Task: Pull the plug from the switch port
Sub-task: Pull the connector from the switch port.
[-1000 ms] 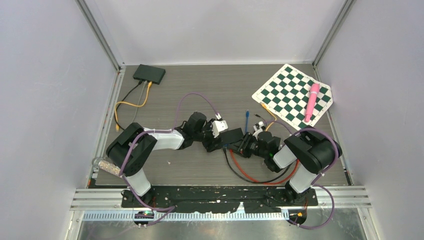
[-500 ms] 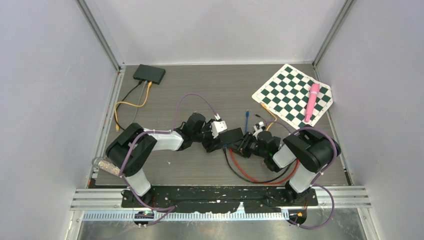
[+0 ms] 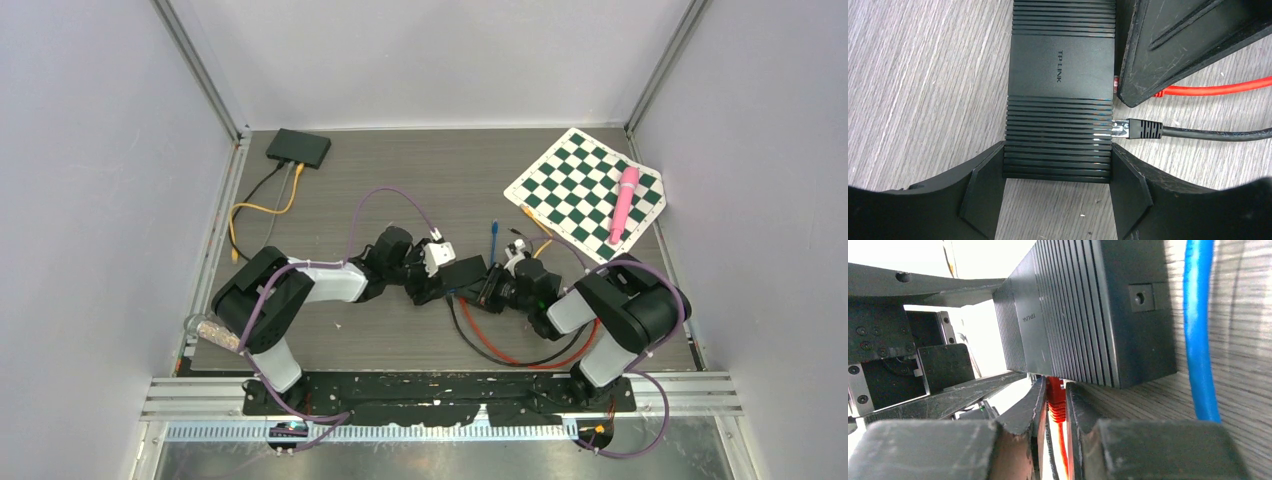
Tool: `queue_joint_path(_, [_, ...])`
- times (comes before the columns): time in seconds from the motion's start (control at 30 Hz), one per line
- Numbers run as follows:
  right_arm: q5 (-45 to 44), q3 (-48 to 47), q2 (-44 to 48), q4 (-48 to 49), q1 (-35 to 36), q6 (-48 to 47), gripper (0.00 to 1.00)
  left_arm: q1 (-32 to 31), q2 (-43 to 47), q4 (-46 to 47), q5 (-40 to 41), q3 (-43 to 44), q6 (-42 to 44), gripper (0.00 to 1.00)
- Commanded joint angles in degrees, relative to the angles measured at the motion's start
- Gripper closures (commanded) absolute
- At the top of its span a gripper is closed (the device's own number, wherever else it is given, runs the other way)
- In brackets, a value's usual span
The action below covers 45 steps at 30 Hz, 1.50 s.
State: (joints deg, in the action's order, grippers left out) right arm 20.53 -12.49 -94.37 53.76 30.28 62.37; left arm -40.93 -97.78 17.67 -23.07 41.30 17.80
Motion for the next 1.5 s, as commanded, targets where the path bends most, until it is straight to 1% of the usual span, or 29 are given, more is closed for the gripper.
queue_joint_path(0.0, [3.7, -0.1, 2.6, -10.4, -0.3, -8.9, 0.95, 0.0, -0.9, -4.5, 3.5, -0.6, -2.3, 0.58])
queue_joint_path(0.07, [5.8, 0.2, 2.7, -10.9, -0.3, -10.1, 0.95, 0.0, -1.3, -4.7, 3.8, -0.1, -3.0, 0.58])
queue_joint_path(0.13, [8.6, 1.3, 2.2, -7.7, -0.3, -10.0, 0.95, 0.0, -1.8, -4.7, 4.8, 0.3, -3.5, 0.59])
queue_joint_path(0.17, [9.9, 3.2, 1.2, -1.5, -0.2, -9.1, 0.95, 0.0, -1.9, -4.9, 5.1, 0.4, -3.6, 0.60])
queue_joint_path(0.2, [10.3, 4.1, 0.6, 1.7, -0.3, -6.9, 0.95, -0.1, -1.9, -5.0, 5.1, 0.4, -3.5, 0.61])
queue_joint_path(0.23, [10.8, 5.6, -0.8, 7.1, -0.2, -5.9, 0.95, 0.0, -1.9, -5.3, 4.9, 0.4, -3.3, 0.62])
queue_joint_path(0.3, [10.9, 6.6, -3.0, 12.2, -0.1, -3.9, 0.95, 0.0, -1.8, -5.4, 5.6, 0.5, -3.2, 0.63])
queue_joint_path(0.4, [10.2, 6.4, -4.7, 13.4, 0.5, -3.4, 0.95, 0.0, -1.9, -6.1, 7.2, 0.6, -3.2, 0.63])
queue_joint_path(0.47, [9.6, 5.5, -4.4, 9.7, 1.2, -4.2, 0.95, 0.0, -2.0, -6.7, 7.7, 0.7, -2.7, 0.62])
queue_joint_path(0.53, [7.5, 7.0, -2.6, 10.0, 1.5, -4.2, 0.95, 0.0, -1.6, -7.1, 7.3, 0.4, -2.3, 0.59])
queue_joint_path(0.57, [6.8, 7.5, -1.8, 9.6, 1.5, -4.4, 0.95, 0.0, -1.4, -6.8, 7.3, 0.0, -2.2, 0.55])
queue_joint_path(0.67, [3.1, 9.0, 4.5, 4.6, 1.5, -6.2, 0.95, 0.0, -0.5, -5.5, 6.1, -1.0, -2.5, 0.39])
queue_joint_path(0.73, [0.7, 9.3, 9.5, 0.0, 1.5, -8.0, 0.95, -0.1, -0.1, -4.9, 5.0, -1.1, -2.7, 0.32])
queue_joint_path(0.77, [-1.0, 9.0, 13.2, -4.3, 1.5, -8.9, 0.95, -0.1, 0.0, -4.8, 4.7, -1.1, -2.6, 0.28])
queue_joint_path(0.8, [-1.8, 8.6, 15.4, -6.6, 1.5, -10.6, 0.95, -0.1, 0.2, -5.0, 4.2, -1.1, -2.5, 0.27])
queue_joint_path(0.83, [-3.5, 7.7, 19.7, -11.9, 1.5, -11.7, 0.95, -0.1, 0.3, -5.1, 3.7, -1.2, -2.2, 0.26])
queue_joint_path(0.87, [-4.3, 7.1, 22.2, -14.6, 1.5, -14.0, 0.95, -0.2, 0.5, -5.2, 3.5, -1.2, -2.1, 0.26])
queue_joint_path(0.9, [-6.3, 5.9, 27.4, -20.5, 1.5, -16.7, 0.95, -0.1, 0.6, -5.4, 3.4, -1.3, -2.1, 0.26])
queue_joint_path(0.93, [-7.5, 5.2, 29.9, -23.4, 1.5, -18.1, 0.95, -0.1, 0.8, -5.5, 3.5, -1.3, -2.1, 0.26])
queue_joint_path(0.97, [-9.4, 3.5, 35.2, -28.6, 1.5, -21.1, 0.95, -0.1, 0.8, -5.4, 3.4, -1.4, -2.1, 0.26])
queue_joint_path(1.0, [-10.3, 2.7, 37.6, -31.1, 1.6, -22.5, 0.95, -0.2, 0.9, -5.4, 3.5, -1.4, -2.1, 0.25])
queue_joint_path(1.03, [-11.4, 1.0, 42.4, -34.9, 1.6, -25.0, 0.95, -0.2, 0.9, -5.4, 3.5, -1.4, -2.2, 0.24])
queue_joint_path(1.07, [-11.8, 0.1, 46.7, -36.3, 1.6, -26.2, 0.95, -0.3, 0.9, -5.4, 3.7, -1.4, -2.2, 0.23])
queue_joint_path(1.13, [-11.7, -2.7, 52.2, -41.1, 1.5, -29.0, 0.95, -0.5, 0.8, -5.5, 4.0, -1.3, -2.2, 0.21])
queue_joint_path(1.23, [-9.0, -7.8, 57.1, -44.4, 1.5, -31.2, 0.95, -0.7, 0.6, -5.7, 4.4, -1.1, -2.2, 0.18])
queue_joint_path(1.33, [-5.8, -10.8, 60.7, -46.0, 1.5, -31.3, 0.95, -0.9, 0.7, -5.8, 4.6, -1.1, -2.2, 0.17])
queue_joint_path(1.43, [-1.3, -13.5, 63.0, -44.6, 1.4, -29.9, 0.95, -0.9, 0.8, -5.9, 5.0, -1.3, -2.2, 0.17])
queue_joint_path(1.47, [1.6, -14.6, 63.9, -42.8, 1.4, -28.6, 0.95, -0.9, 0.9, -5.9, 5.1, -1.4, -2.2, 0.17])
